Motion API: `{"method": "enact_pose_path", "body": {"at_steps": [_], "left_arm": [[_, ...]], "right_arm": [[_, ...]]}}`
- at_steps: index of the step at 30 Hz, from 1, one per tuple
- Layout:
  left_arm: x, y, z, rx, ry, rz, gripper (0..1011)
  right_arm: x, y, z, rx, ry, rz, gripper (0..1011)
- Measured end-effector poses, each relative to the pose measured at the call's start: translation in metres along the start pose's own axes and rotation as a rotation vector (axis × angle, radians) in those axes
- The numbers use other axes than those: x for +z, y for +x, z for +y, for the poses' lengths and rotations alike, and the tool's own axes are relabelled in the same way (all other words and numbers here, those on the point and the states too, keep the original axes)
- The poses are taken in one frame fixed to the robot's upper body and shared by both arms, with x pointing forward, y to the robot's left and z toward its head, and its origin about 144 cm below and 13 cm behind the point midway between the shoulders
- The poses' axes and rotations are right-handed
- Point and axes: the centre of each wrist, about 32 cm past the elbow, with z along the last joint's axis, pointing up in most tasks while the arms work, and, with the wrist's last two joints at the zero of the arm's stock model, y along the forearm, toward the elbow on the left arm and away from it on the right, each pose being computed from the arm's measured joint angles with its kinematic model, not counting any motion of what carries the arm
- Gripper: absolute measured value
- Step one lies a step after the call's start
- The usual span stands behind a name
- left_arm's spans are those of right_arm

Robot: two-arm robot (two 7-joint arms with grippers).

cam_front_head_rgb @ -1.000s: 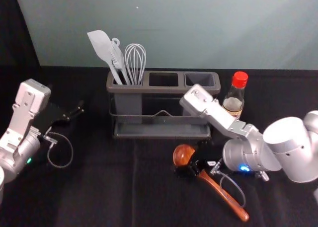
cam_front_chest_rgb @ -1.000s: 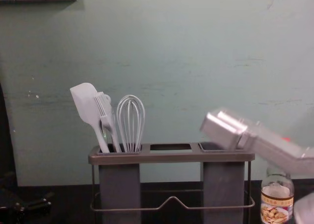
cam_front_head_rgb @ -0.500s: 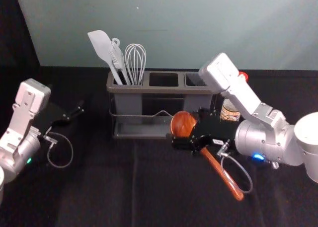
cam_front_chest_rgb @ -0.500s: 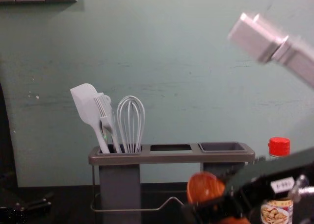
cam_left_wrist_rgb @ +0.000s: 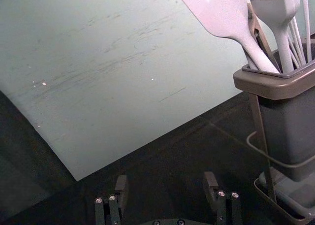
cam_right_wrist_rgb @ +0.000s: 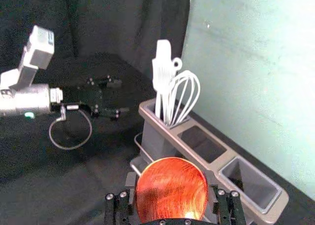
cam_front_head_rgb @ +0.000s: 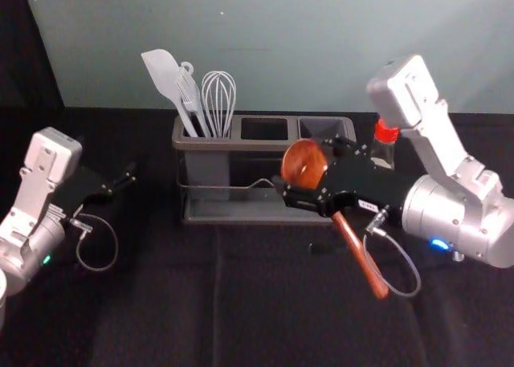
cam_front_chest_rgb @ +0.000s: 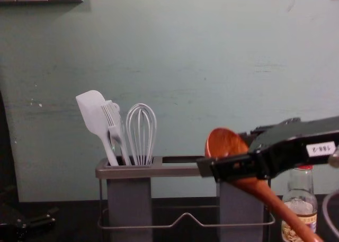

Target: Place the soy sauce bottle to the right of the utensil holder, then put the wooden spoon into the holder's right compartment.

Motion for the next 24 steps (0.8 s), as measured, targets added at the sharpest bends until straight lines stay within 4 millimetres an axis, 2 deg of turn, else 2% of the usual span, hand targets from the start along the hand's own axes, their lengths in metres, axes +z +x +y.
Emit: {"method": "enact_pose_path", "body": {"at_steps": [24], "left_arm": [[0.0, 0.0, 0.0, 0.0, 0.0, 0.0, 1005]], "right_arm": [[0.01, 0.0, -0.014, -0.07, 0.163, -0.001, 841]]}}
